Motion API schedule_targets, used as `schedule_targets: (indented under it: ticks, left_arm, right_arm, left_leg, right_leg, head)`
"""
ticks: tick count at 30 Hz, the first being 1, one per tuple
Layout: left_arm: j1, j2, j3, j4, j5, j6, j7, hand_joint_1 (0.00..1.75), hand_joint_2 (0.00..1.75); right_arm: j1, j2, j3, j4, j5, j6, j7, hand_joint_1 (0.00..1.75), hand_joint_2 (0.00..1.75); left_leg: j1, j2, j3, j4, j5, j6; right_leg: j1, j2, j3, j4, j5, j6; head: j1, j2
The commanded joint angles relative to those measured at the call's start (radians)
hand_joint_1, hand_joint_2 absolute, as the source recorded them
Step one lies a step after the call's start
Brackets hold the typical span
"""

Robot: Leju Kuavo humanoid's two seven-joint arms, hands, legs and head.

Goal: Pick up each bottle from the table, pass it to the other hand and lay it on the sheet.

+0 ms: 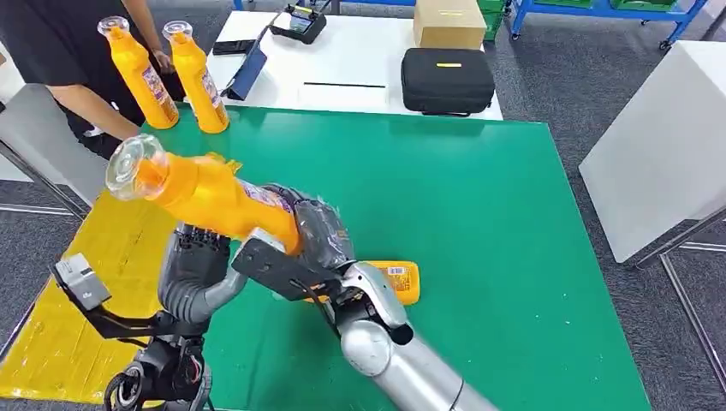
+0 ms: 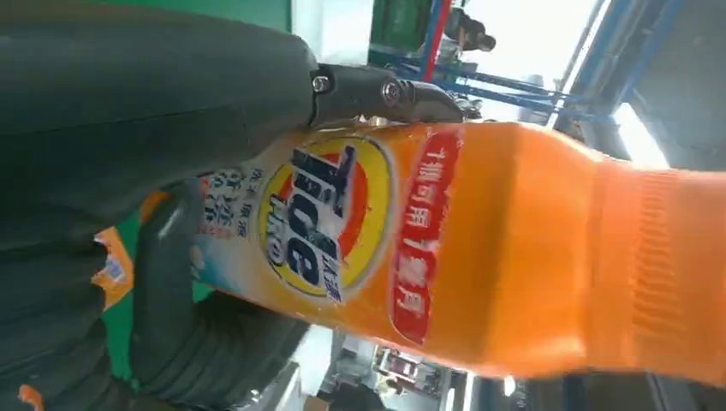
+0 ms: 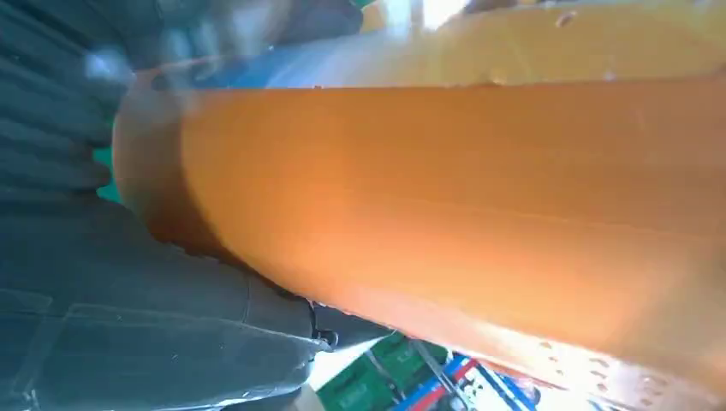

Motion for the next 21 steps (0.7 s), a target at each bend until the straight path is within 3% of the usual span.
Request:
schedule_targets:
  ticks: [1, 10, 11, 13, 21]
  left_arm:
    - [-0.098, -0.006, -0.024, 0.069, 0.0, 0.012, 0.019, 0.0, 1.75]
    - [-0.085, 0.01, -0.018, 0.073, 0.005, 0.025, 0.004, 0.0, 1.75]
    - [-0.08, 0.011, -0.014, 0.073, 0.007, 0.029, -0.001, 0.0, 1.75]
    - [-0.067, 0.018, -0.011, 0.07, 0.008, 0.034, -0.012, 0.0, 1.75]
    - [-0.02, 0.029, 0.025, 0.027, 0.003, 0.06, -0.037, 0.0, 1.75]
  right_arm:
    - [0.063, -0.093, 0.228, 0.002, 0.053, 0.057, -0.016, 1.75, 1.75]
    - [0.078, -0.108, 0.245, -0.023, 0.059, 0.076, -0.029, 1.75, 1.75]
    - [0.084, -0.113, 0.245, -0.029, 0.057, 0.078, -0.035, 1.75, 1.75]
    - [0.101, -0.129, 0.251, -0.046, 0.058, 0.085, -0.048, 1.75, 1.75]
    - [0.138, -0.16, 0.266, -0.054, 0.052, 0.102, -0.078, 1.75, 1.75]
  left_leg:
    - [0.001, -0.004, 0.003, -0.002, 0.0, -0.002]
    - [0.0, 0.0, 0.005, -0.003, 0.0, -0.002]
    - [0.002, -0.001, 0.0, 0.0, 0.0, -0.001]
    - [-0.001, -0.002, 0.003, -0.001, -0.001, -0.002]
    - [0.001, -0.001, 0.002, -0.002, 0.0, -0.002]
  right_leg:
    - [0.001, -0.006, 0.005, -0.002, -0.001, -0.002]
    - [0.0, -0.003, 0.005, -0.003, -0.001, -0.001]
    - [0.002, -0.003, 0.0, 0.0, 0.0, -0.001]
    - [0.0, -0.005, 0.003, -0.001, -0.002, -0.002]
    - [0.001, -0.003, 0.003, -0.002, -0.001, -0.001]
  head:
    - [0.0, 0.0]
    - [0.001, 0.0]
    - [0.004, 0.0]
    - [-0.004, 0.0]
    - [-0.002, 0.0]
